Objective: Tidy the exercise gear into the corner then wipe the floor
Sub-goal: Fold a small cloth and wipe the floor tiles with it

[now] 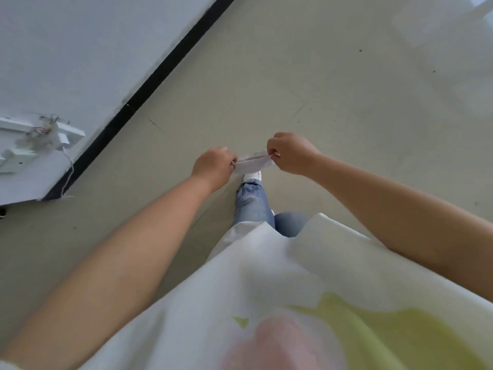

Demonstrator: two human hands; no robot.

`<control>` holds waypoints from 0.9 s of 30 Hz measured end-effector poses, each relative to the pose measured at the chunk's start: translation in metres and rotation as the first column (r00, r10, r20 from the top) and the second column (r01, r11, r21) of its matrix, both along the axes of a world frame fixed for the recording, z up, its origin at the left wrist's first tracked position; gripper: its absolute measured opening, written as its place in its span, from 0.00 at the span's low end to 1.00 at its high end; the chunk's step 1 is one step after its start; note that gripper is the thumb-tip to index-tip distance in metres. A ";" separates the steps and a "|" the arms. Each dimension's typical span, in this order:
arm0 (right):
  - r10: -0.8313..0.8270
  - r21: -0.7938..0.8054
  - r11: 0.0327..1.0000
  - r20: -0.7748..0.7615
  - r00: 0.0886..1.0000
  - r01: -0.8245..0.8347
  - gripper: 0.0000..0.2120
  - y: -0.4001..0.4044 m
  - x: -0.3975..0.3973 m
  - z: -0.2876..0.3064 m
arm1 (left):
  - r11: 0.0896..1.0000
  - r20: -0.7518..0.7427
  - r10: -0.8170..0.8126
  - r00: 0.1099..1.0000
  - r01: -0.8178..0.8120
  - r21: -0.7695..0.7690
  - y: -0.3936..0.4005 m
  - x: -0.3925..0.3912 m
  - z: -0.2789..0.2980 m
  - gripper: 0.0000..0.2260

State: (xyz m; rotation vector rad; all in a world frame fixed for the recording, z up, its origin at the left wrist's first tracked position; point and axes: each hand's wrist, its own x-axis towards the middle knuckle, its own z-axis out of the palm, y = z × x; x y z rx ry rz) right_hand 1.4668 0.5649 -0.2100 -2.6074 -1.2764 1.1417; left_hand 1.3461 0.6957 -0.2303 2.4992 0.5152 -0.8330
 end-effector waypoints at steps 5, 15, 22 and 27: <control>0.101 -0.054 0.993 -0.078 0.992 -0.106 0.12 0.037 0.035 -0.041 | 0.988 -0.043 0.141 0.989 -0.143 -0.052 0.023 0.021 -0.034 0.13; 0.244 -0.106 0.955 -0.246 0.938 -0.276 0.12 0.082 0.051 -0.135 | 0.784 -0.171 0.601 0.780 -0.618 -0.062 0.017 0.016 -0.110 0.12; 0.330 -0.145 0.914 -0.279 0.902 -0.380 0.12 0.087 0.059 -0.248 | 0.629 -0.253 0.741 0.623 -0.775 -0.064 -0.008 0.015 -0.221 0.12; 0.385 -0.244 0.860 -0.269 0.883 -0.449 0.14 0.083 0.059 -0.362 | 0.617 -0.320 0.716 0.621 -0.777 -0.126 -0.011 0.019 -0.337 0.12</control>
